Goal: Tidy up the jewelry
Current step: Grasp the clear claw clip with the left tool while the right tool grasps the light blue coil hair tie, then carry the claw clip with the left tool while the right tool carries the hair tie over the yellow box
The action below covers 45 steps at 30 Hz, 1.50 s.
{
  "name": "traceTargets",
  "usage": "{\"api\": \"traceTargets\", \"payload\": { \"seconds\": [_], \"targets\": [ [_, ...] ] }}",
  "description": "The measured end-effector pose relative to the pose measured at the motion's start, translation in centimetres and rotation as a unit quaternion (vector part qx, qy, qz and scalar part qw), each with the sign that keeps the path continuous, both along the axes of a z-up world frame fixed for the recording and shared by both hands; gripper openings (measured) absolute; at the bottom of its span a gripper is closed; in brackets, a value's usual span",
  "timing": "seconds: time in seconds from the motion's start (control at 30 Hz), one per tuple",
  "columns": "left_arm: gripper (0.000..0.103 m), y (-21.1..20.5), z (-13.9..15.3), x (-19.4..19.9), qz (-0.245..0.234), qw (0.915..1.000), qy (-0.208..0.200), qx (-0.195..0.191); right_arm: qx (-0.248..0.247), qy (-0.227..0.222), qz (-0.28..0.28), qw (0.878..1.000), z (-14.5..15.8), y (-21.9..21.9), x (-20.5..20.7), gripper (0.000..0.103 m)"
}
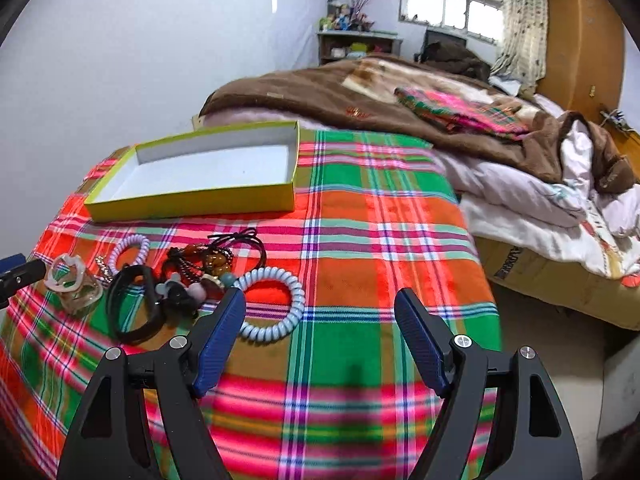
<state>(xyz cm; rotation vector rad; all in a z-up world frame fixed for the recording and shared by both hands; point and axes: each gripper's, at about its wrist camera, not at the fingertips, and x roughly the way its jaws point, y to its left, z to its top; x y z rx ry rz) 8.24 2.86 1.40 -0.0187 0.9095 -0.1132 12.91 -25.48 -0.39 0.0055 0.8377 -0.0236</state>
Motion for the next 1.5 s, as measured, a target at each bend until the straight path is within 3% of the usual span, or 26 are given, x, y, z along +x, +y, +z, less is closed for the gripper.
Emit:
{"api": "traceTargets", "payload": {
  "seconds": [0.2, 0.43, 0.57, 0.8, 1.03, 1.13, 1.33, 1.43, 1.5],
  "targets": [
    [0.09, 0.1, -0.9, 1.8, -0.024, 0.9993, 0.027, 0.001, 0.009, 0.032, 0.036, 0.999, -1.3, 0.2, 1.6, 0.076],
    [0.09, -0.1, -1.3, 2.4, -0.065, 0.9969, 0.044, 0.009, 0.014, 0.044, 0.052, 0.998, -1.8, 0.2, 2.6, 0.067],
    [0.09, -0.3, -1.4, 2.6, -0.088, 0.9943, 0.06, -0.005, 0.012, 0.05, 0.063, 0.997, -2.1, 0.5, 3.0, 0.056],
    [0.084, -1.0, -3.0, 3.0, -0.107, 0.9893, 0.098, -0.016, 0.02, 0.053, 0.066, 0.996, -2.4, 0.7, 3.3, 0.022],
    [0.065, -0.9, -2.7, 2.6, -0.113, 0.9886, 0.093, -0.036, 0.025, 0.05, 0.062, 0.997, -2.4, 0.9, 3.1, 0.011],
    [0.046, -0.9, -2.4, 2.4, -0.113, 0.9885, 0.089, -0.046, 0.027, 0.047, 0.059, 0.997, -2.3, 0.8, 2.9, 0.01],
    [0.032, -0.7, -2.0, 2.2, -0.103, 0.9906, 0.08, -0.04, 0.037, 0.039, 0.046, 0.998, -2.1, 0.4, 2.3, 0.01],
    [0.017, -0.5, -1.9, 2.2, -0.097, 0.991, 0.079, -0.048, 0.04, 0.032, 0.043, 0.998, -1.6, 0.3, 2.0, 0.01],
    [0.017, -0.4, -1.6, 2.2, -0.091, 0.9918, 0.075, -0.049, 0.042, 0.027, 0.043, 0.998, -1.2, 0.3, 1.9, 0.009]
  ]
}}
